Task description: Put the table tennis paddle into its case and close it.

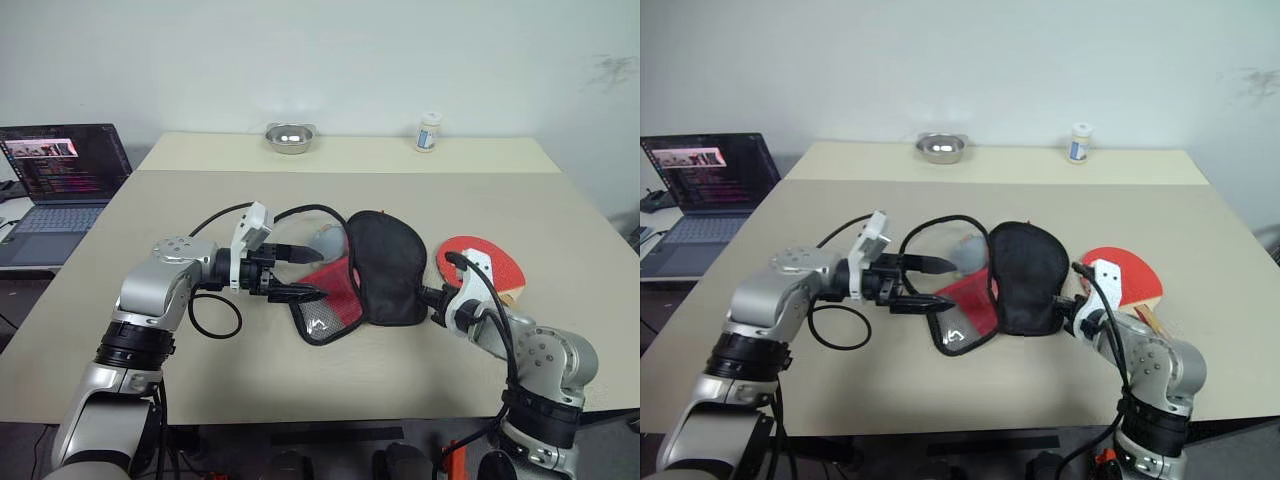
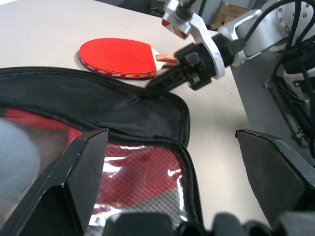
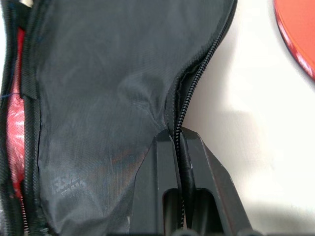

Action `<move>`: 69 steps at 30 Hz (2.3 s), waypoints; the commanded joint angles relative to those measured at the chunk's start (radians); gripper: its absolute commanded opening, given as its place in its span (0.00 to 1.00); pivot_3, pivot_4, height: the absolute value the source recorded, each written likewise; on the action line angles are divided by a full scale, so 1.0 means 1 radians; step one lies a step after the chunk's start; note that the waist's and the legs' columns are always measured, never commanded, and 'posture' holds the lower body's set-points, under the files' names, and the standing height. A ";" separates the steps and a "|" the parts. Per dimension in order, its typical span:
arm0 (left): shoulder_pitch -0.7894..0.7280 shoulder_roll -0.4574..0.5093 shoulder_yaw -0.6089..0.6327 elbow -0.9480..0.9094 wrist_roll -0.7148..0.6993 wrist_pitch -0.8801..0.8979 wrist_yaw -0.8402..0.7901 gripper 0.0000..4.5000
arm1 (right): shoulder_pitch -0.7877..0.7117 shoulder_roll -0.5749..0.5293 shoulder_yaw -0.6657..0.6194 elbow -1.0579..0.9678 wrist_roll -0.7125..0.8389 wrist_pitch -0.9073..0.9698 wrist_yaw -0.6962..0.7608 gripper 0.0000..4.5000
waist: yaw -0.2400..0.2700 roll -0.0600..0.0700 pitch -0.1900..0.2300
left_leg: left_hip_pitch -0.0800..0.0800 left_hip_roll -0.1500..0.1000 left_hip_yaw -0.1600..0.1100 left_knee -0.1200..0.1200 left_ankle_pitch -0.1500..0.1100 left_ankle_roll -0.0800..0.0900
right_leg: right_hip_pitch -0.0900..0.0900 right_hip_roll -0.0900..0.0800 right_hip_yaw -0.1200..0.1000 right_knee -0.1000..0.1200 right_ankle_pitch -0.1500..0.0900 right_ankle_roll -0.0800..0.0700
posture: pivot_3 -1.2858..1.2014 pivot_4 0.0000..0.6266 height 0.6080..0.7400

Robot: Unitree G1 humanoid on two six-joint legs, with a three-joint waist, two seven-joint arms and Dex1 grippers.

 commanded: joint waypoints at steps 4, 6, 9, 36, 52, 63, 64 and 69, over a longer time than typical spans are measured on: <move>-0.020 0.014 0.015 -0.008 -0.004 -0.012 -0.007 1.00 | 0.022 -0.041 0.002 -0.080 -0.024 0.013 0.007 0.01 | -0.001 0.000 0.000 | 0.000 0.000 0.000 0.000 0.000 0.000 | 0.000 0.000 0.000 0.000 0.000 0.000 | 0.52 0.24 1.00; -0.019 0.015 0.015 -0.008 -0.004 -0.013 -0.007 1.00 | 0.032 -0.072 0.032 -0.090 -0.034 -0.004 0.024 0.01 | -0.001 0.000 0.000 | 0.000 0.000 0.000 0.000 0.000 0.000 | 0.000 0.000 0.000 0.000 0.000 0.000 | 0.52 0.24 1.00; -0.019 0.015 0.015 -0.005 -0.003 -0.013 -0.006 1.00 | 0.038 -0.082 0.059 -0.091 -0.043 -0.027 0.032 0.01 | 0.000 0.000 0.000 | 0.000 0.000 0.000 0.000 0.000 0.000 | 0.000 0.000 0.000 0.000 0.000 0.000 | 0.52 0.24 1.00; -0.012 -0.014 0.009 -0.016 -0.007 -0.020 0.013 1.00 | 0.093 -0.625 0.094 -0.113 0.076 -0.217 0.512 0.99 | 0.004 0.000 0.000 | 0.000 0.000 -0.001 0.000 0.000 0.000 | 0.001 0.001 -0.001 -0.002 -0.001 0.001 | 0.52 0.24 1.00; -0.048 -0.037 -0.037 0.005 0.007 -0.037 -0.034 1.00 | 0.243 -0.751 0.085 0.226 -0.068 -0.449 0.600 0.99 | 0.004 0.000 0.000 | 0.001 0.000 0.000 0.000 0.000 0.000 | 0.001 0.001 0.000 -0.001 -0.003 0.005 | 0.52 0.24 1.00; -0.060 -0.045 -0.043 0.038 0.022 -0.063 -0.050 1.00 | 0.207 -0.733 0.183 0.411 -0.176 -0.603 0.624 0.99 | 0.002 -0.001 0.000 | 0.002 0.000 0.000 0.001 0.000 0.000 | 0.003 0.001 0.000 -0.001 -0.002 0.005 | 0.52 0.24 1.00; -0.059 -0.044 -0.042 0.040 0.024 -0.065 -0.052 1.00 | 0.203 -0.730 0.188 0.414 -0.184 -0.606 0.616 0.99 | 0.002 -0.001 0.000 | 0.003 0.000 0.000 0.002 0.000 0.000 | 0.004 0.001 0.000 -0.001 -0.002 0.005 | 0.52 0.24 1.00; -0.047 -0.029 -0.032 0.051 0.032 -0.075 -0.054 1.00 | 0.199 -0.718 0.205 0.401 -0.205 -0.604 0.600 0.64 | 0.002 -0.001 0.000 | 0.004 0.000 0.000 0.002 0.000 0.000 | 0.005 0.001 0.000 -0.001 -0.002 0.005 | 0.52 0.24 1.00</move>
